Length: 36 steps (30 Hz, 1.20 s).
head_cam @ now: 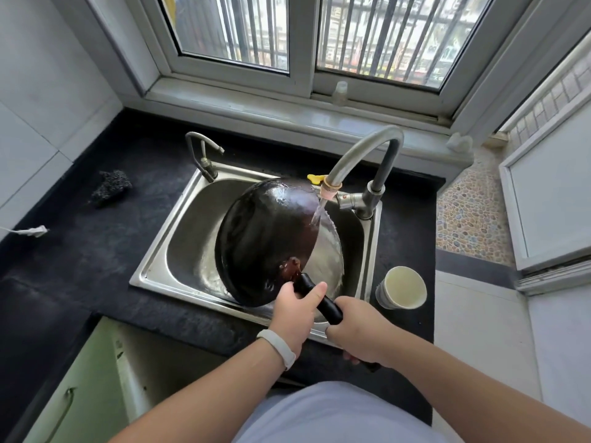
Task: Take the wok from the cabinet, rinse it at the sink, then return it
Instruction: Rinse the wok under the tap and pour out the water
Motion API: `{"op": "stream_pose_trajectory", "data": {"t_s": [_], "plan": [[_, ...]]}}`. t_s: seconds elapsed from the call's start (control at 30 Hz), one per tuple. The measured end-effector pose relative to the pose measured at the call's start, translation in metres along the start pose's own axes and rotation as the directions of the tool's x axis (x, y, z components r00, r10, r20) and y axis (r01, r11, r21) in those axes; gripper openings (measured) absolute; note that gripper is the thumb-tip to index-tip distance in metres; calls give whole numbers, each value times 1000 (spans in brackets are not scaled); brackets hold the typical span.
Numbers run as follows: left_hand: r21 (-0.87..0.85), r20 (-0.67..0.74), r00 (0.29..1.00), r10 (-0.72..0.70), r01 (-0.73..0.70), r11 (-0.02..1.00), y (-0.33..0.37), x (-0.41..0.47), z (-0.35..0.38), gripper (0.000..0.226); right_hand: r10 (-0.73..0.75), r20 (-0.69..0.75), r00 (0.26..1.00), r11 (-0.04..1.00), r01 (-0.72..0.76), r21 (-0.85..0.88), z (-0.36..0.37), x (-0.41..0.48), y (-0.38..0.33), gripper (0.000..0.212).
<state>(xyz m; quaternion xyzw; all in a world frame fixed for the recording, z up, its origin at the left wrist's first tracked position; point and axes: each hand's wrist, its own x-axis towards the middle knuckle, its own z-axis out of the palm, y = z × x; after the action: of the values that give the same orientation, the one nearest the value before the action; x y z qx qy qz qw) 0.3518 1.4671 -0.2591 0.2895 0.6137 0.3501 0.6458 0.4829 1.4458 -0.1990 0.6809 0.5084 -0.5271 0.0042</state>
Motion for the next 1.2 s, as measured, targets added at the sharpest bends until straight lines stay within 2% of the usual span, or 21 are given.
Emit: {"op": "stream_pose_trajectory", "data": {"t_s": [0.27,0.53,0.73,1.2], "plan": [[47,-9,1000,7,-6,999,0,-3,-8,32,55,91,994,968,-76,241,10,-6,-10,9],[103,14,1000,-7,6,995,2,-5,-10,24,73,148,986,921,-124,370,12,-6,-9,11],[125,42,999,-21,16,992,-2,-2,-6,28,86,148,985,886,-144,441,13,-6,-3,11],[256,108,994,-1,-27,966,3,1,9,32,96,196,976,698,-207,686,8,-16,11,14]]}}
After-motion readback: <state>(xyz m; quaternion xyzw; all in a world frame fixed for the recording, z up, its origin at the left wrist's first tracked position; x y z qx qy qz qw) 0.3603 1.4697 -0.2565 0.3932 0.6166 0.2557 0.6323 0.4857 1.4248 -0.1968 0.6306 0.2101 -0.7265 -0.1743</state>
